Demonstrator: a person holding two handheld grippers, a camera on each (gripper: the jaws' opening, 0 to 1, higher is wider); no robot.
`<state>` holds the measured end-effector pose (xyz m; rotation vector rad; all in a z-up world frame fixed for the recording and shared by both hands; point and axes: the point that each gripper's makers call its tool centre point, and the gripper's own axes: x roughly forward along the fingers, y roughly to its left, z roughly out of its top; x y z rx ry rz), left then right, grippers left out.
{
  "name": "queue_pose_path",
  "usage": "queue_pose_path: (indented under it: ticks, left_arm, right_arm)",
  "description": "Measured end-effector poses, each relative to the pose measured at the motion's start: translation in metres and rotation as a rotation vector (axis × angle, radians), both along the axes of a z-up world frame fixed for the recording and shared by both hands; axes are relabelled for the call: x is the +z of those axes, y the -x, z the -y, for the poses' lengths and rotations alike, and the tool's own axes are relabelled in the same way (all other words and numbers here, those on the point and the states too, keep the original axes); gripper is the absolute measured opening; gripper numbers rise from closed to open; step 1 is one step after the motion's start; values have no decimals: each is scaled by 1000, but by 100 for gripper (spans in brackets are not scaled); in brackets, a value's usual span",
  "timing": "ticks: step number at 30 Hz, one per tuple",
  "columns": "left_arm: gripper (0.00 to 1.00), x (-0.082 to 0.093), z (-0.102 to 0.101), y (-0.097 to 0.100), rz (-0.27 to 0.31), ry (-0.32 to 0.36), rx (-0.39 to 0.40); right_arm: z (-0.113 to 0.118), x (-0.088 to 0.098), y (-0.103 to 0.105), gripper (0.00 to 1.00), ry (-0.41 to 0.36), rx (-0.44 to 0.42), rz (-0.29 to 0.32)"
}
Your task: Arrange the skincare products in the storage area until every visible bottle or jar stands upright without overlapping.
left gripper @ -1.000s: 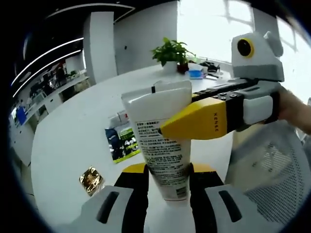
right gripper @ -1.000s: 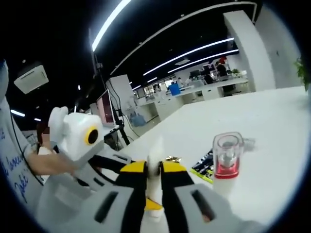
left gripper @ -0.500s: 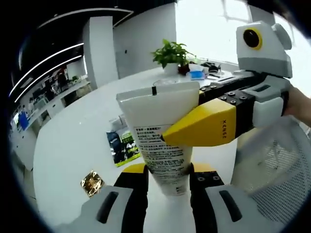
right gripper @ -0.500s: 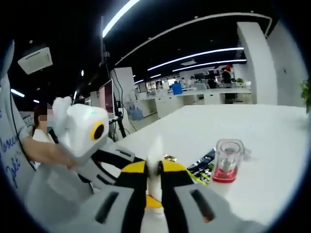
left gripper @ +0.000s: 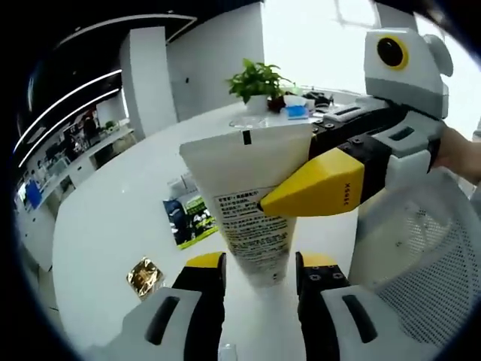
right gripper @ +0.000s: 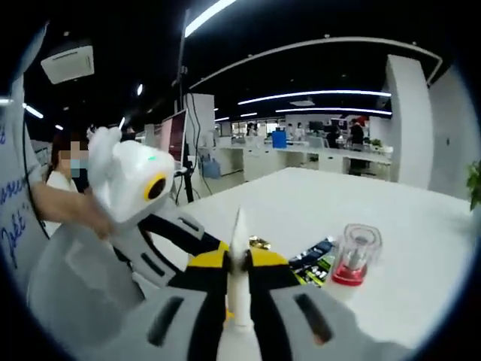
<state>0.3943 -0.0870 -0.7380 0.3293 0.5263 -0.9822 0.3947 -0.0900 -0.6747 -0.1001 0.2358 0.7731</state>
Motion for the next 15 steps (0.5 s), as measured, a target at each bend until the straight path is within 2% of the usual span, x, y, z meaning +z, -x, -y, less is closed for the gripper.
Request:
queue_pose_path:
  ticks: [13,15]
  left_arm:
    - [34,7,-11,17,-30,30,36]
    - [34,8,-10,19,-32,36,38]
  right_arm:
    - [-3,0,2,11,40,21,31]
    - [-3,-3,4,13,73,34,32]
